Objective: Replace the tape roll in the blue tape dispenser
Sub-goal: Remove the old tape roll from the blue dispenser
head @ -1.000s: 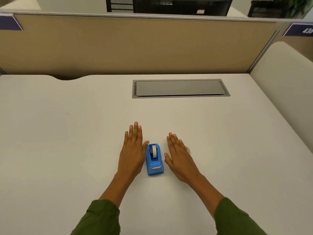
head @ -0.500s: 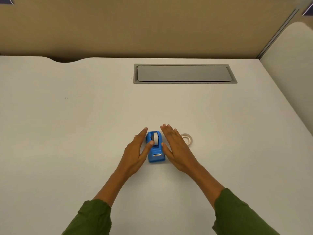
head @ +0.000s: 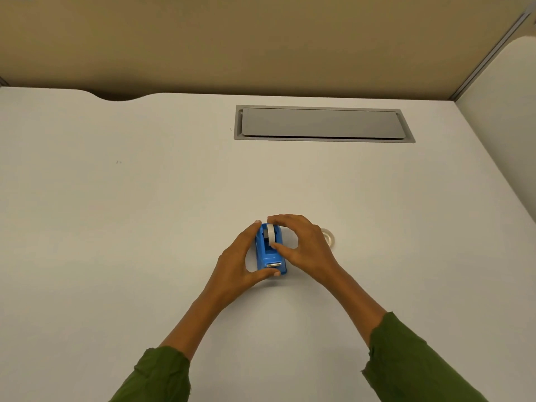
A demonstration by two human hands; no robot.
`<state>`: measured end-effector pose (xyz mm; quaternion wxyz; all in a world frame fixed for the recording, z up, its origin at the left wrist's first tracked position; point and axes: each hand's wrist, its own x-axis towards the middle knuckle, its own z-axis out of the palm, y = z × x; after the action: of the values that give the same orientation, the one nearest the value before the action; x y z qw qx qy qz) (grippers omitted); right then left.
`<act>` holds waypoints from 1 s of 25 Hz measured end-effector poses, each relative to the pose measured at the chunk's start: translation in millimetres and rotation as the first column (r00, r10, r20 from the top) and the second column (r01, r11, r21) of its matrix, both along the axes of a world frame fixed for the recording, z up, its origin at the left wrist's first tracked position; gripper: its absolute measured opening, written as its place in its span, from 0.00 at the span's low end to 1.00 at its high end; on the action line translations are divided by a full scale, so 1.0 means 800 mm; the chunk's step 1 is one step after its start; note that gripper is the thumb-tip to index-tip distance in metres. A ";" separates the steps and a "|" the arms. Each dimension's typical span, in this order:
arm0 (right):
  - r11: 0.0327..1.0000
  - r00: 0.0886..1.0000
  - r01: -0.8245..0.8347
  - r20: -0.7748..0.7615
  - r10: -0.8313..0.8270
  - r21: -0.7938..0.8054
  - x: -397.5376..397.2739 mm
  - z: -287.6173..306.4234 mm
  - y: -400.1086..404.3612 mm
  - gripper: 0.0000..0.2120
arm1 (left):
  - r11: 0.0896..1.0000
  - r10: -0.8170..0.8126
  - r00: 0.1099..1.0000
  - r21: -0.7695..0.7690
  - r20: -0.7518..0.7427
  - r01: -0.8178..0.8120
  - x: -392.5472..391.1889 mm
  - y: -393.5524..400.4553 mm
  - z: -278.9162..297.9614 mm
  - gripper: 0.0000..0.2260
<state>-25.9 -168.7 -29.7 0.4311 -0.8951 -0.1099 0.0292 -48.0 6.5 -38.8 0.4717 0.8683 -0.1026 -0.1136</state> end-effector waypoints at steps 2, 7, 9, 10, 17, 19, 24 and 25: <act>1.000 1.000 0.014 -0.003 -0.014 0.017 0.003 0.004 0.001 0.22 | 1.000 -0.002 1.000 0.001 -0.002 0.002 0.000 0.000 0.001 0.41; 0.991 0.999 0.044 -0.017 -0.042 0.125 0.003 0.018 0.001 0.20 | 0.997 0.057 0.996 -0.047 -0.070 -0.061 0.005 0.002 0.020 0.40; 0.985 0.998 0.055 -0.015 -0.053 0.165 0.004 0.025 0.000 0.20 | 0.970 0.189 0.981 -0.147 -0.052 -0.195 0.010 0.000 0.034 0.29; 0.983 0.998 0.059 -0.013 -0.057 0.172 0.004 0.028 0.001 0.20 | 0.951 0.235 0.971 -0.197 -0.045 -0.240 0.014 0.000 0.041 0.23; 0.976 0.999 0.037 -0.006 -0.036 0.215 0.007 0.044 -0.001 0.18 | 0.915 0.205 0.974 -0.335 -0.099 -0.226 0.030 -0.004 0.057 0.11; 0.963 0.999 0.041 -0.041 -0.031 0.267 0.008 0.046 -0.001 0.18 | 0.903 0.216 0.969 -0.354 -0.119 -0.245 0.030 -0.007 0.054 0.11; 0.929 0.992 0.058 -0.122 -0.014 0.365 0.009 0.049 -0.001 0.18 | 0.847 0.264 0.942 -0.417 -0.209 -0.330 0.031 -0.016 0.049 0.10; 0.924 0.991 0.062 -0.135 -0.011 0.377 0.009 0.049 -0.002 0.18 | 0.833 0.273 0.934 -0.430 -0.228 -0.349 0.031 -0.017 0.048 0.10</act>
<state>-18.9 -169.9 9.9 0.6033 -0.7925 -0.0686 0.0575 -23.0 -7.4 -0.6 0.6841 0.7235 0.0536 -0.0753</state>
